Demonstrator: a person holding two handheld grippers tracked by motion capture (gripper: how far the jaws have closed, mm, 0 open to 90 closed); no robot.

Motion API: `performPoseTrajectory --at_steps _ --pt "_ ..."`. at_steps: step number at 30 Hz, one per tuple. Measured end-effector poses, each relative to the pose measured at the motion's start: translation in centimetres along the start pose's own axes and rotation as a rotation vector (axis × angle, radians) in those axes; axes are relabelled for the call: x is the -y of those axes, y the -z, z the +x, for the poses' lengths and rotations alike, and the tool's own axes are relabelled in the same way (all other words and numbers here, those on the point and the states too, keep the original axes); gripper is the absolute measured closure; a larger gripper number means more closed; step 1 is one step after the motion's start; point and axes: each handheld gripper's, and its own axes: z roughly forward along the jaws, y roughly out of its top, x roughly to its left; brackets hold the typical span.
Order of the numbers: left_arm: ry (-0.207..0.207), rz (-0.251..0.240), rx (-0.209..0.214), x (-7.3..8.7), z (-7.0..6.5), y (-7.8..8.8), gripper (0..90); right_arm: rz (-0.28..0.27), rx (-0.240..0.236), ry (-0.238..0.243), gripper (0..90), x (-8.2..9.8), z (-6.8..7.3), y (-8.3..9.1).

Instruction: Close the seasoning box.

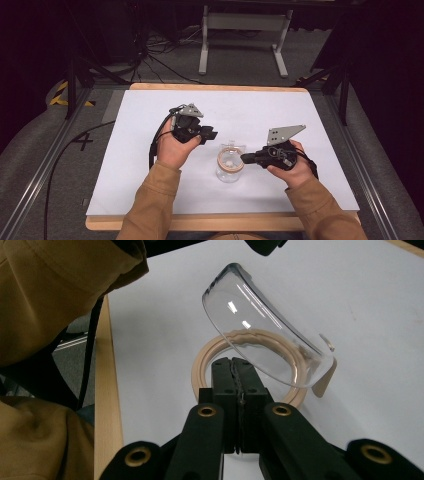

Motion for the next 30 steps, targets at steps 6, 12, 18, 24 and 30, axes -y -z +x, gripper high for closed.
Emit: performPoseTrajectory --at_steps 6,12,18,24,30 --pt "-0.001 0.036 -0.004 0.2 0.1 0.3 70.8 0.039 -0.014 -0.006 90.0 0.2 0.1 -0.2" --pt "0.011 0.051 0.001 0.4 0.1 0.1 70.2 0.069 -0.024 -0.011 90.0 0.4 0.1 -0.4" --pt "0.003 0.088 0.004 0.5 0.2 0.0 70.0 0.104 -0.032 -0.014 90.0 0.5 0.1 -0.6" --pt "-0.002 0.112 0.006 0.5 0.2 -0.1 69.7 0.129 -0.040 -0.018 90.0 0.7 0.0 -0.8" --pt "-0.001 0.127 0.006 0.5 0.2 -0.1 68.8 0.163 -0.041 -0.013 90.0 0.8 0.0 -1.1"
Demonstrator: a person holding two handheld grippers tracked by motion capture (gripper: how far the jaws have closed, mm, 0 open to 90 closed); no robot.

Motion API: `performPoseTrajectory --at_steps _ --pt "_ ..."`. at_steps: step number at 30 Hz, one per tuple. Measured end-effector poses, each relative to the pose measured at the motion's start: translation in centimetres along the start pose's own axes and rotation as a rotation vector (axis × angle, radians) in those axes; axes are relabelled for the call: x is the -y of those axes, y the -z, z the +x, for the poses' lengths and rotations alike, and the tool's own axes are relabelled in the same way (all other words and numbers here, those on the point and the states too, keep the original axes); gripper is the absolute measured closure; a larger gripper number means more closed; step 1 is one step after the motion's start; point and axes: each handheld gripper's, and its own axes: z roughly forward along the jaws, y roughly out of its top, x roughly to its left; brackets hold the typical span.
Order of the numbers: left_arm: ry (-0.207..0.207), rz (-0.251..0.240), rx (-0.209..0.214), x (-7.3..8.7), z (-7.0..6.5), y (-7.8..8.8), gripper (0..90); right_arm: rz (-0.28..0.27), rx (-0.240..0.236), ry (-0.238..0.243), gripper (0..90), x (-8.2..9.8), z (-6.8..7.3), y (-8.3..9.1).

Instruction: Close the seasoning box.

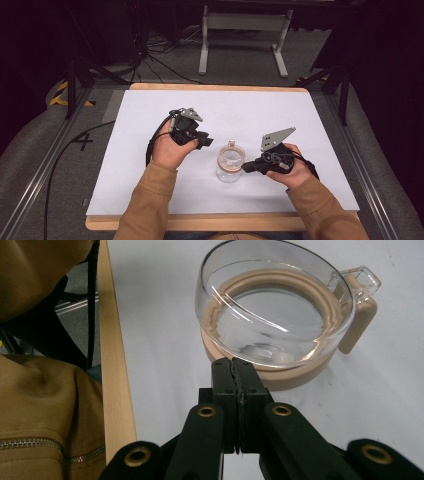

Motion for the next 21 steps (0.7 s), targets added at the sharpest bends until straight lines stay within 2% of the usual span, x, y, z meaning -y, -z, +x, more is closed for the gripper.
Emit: performPoseTrajectory --at_steps 5,9,18,21 --pt "-0.001 -0.001 -0.004 0.0 0.0 0.0 68.1 0.030 -0.015 0.007 89.9 0.1 0.0 -0.1" --pt "0.008 -0.004 -0.001 0.0 0.0 0.0 67.1 0.038 -0.022 -0.009 89.8 0.2 -0.1 0.0" --pt "0.011 -0.017 -0.013 0.2 0.1 0.3 65.0 -0.023 0.002 -0.005 86.6 0.0 -0.3 1.2" --pt "0.012 -0.030 -0.023 0.4 0.1 0.7 64.2 -0.061 0.024 -0.006 81.8 -0.2 -0.5 1.9"
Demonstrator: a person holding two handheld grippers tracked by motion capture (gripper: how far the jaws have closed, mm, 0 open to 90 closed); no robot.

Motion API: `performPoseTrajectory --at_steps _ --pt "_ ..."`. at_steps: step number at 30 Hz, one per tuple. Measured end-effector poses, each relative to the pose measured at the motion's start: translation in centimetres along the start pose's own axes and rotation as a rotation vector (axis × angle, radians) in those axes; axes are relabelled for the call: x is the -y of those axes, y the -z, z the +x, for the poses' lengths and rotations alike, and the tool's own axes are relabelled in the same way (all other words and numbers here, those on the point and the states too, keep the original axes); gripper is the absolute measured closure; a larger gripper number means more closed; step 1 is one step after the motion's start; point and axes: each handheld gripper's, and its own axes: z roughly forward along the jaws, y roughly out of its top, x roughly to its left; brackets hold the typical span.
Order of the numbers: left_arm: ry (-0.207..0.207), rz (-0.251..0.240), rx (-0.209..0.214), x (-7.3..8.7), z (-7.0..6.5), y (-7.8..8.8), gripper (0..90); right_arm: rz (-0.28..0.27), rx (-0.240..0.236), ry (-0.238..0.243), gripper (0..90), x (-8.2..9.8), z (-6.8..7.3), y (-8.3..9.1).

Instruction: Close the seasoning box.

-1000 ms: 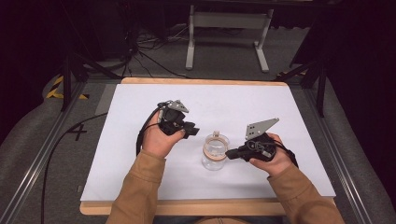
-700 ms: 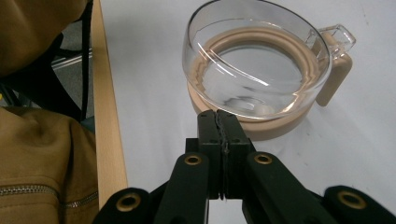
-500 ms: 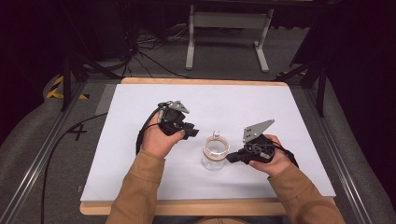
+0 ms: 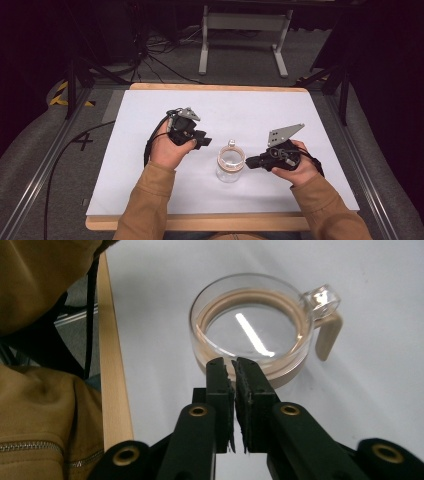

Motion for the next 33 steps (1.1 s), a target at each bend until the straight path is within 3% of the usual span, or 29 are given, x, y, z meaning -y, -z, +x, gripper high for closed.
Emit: performPoseTrajectory --at_steps 2,10,12,18,20,24,28,33 --pt "0.008 -0.012 -0.006 0.3 0.1 0.3 63.1 -0.046 0.029 -0.003 76.3 -0.1 -0.5 0.9" --pt "0.028 -0.012 -0.024 1.1 0.7 0.9 62.5 -0.124 0.118 -0.035 70.5 0.1 -2.1 3.2" --pt "0.030 -0.016 -0.041 1.3 1.0 1.0 62.5 -0.143 0.173 -0.072 68.1 0.9 -3.5 4.4" --pt "0.031 0.006 -0.050 1.8 1.8 1.0 62.0 -0.148 0.235 -0.116 65.3 2.3 -5.5 5.5" --pt "0.037 0.013 -0.055 2.4 2.6 0.9 61.9 -0.150 0.274 -0.148 63.4 3.3 -6.7 6.2" --pt "0.051 0.023 -0.057 3.0 3.7 0.6 61.8 -0.139 0.306 -0.174 61.4 4.4 -7.8 6.4" --pt "0.090 0.017 -0.027 3.9 4.8 0.0 61.5 -0.126 0.326 -0.216 59.8 5.9 -9.3 6.3" --pt "0.115 0.026 -0.030 4.8 5.8 -0.5 61.0 -0.086 0.336 -0.259 58.3 7.9 -11.2 5.3"
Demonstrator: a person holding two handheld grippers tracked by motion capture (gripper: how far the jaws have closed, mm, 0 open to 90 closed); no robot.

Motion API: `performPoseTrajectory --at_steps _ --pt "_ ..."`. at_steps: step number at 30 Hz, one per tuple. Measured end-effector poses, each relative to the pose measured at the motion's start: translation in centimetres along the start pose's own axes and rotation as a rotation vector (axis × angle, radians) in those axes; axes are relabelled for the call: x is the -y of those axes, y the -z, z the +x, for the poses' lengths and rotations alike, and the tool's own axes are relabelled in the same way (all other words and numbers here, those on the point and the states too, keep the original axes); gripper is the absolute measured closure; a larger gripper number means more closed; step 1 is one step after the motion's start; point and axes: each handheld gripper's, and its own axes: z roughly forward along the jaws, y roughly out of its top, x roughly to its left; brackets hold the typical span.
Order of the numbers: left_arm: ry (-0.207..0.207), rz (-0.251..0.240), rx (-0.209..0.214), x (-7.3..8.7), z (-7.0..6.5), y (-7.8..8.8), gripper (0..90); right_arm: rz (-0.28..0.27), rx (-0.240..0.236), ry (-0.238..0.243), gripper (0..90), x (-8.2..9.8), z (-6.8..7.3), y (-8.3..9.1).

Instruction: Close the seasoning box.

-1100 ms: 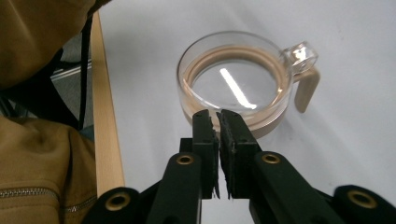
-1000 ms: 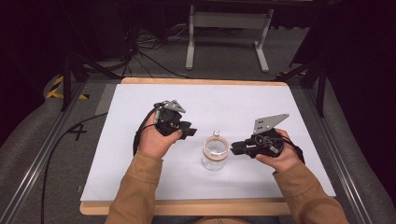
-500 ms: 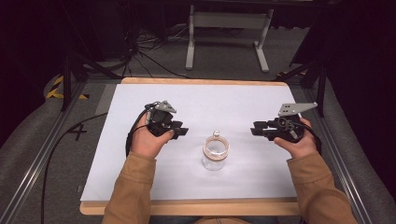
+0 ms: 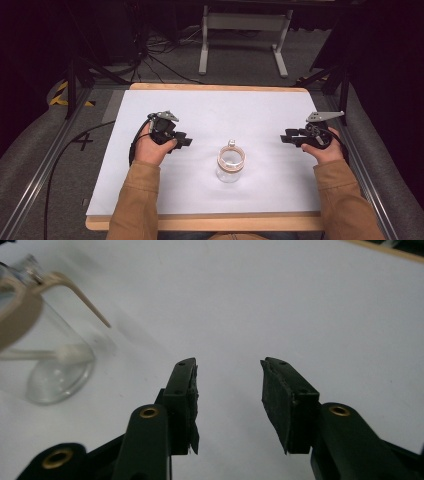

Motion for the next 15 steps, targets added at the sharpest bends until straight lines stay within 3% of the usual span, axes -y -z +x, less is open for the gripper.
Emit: performPoseTrajectory --at_steps 4,10,15 --pt "-0.001 0.013 -0.004 0.3 0.5 -0.3 60.5 0.048 0.020 -0.031 58.0 1.5 -1.3 -1.3" --pt "-0.004 0.021 -0.008 0.8 1.0 -0.7 59.6 0.090 0.022 -0.040 57.3 2.9 -2.4 -2.6" --pt "-0.007 0.014 -0.012 0.9 1.1 -0.8 58.8 0.075 0.014 -0.033 55.9 2.9 -2.3 -2.6"
